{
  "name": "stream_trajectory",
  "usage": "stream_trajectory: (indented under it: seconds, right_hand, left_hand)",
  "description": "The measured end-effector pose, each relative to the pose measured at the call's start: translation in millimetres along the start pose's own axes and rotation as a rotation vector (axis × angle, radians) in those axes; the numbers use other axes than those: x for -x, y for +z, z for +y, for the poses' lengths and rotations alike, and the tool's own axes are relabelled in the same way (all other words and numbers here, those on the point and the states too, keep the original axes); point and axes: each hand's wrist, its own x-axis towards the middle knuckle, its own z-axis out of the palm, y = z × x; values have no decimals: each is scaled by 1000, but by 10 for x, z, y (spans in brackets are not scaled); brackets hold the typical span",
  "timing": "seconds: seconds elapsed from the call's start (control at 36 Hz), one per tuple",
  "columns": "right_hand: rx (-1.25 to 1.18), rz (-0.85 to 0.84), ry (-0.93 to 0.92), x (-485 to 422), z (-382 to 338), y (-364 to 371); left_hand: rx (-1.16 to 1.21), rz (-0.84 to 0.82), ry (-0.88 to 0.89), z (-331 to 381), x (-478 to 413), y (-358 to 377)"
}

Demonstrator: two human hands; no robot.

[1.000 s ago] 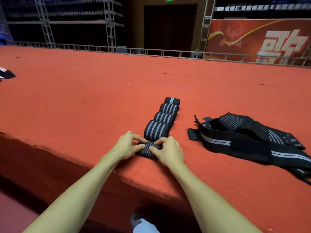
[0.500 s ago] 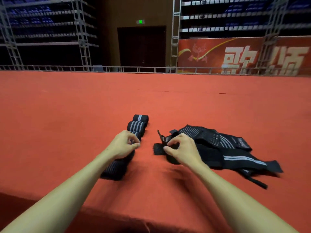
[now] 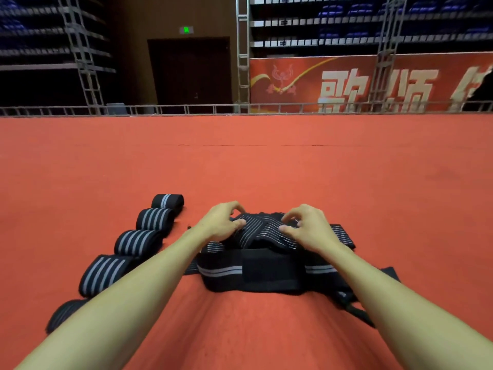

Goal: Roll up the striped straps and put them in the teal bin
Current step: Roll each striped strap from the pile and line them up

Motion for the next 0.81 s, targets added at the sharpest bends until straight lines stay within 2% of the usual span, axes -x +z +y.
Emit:
stream_trajectory:
  seconds: [0.22, 0.44, 0.67, 0.81]
  right_hand:
    - [-89, -56, -128, -134, -213, 182]
    - [-131, -88, -139, -117, -334, 281]
    - [-166, -112, -136, -76, -384, 306]
    - [-280, -25, -161, -84, -453, 201]
  left_hand:
    - [-42, 11, -13, -50, -122, 145]
    - [12, -4, 9, -86, -67, 100]
    - [114, 40, 176, -41, 44, 5]
    - [204, 39, 249, 26, 63, -108]
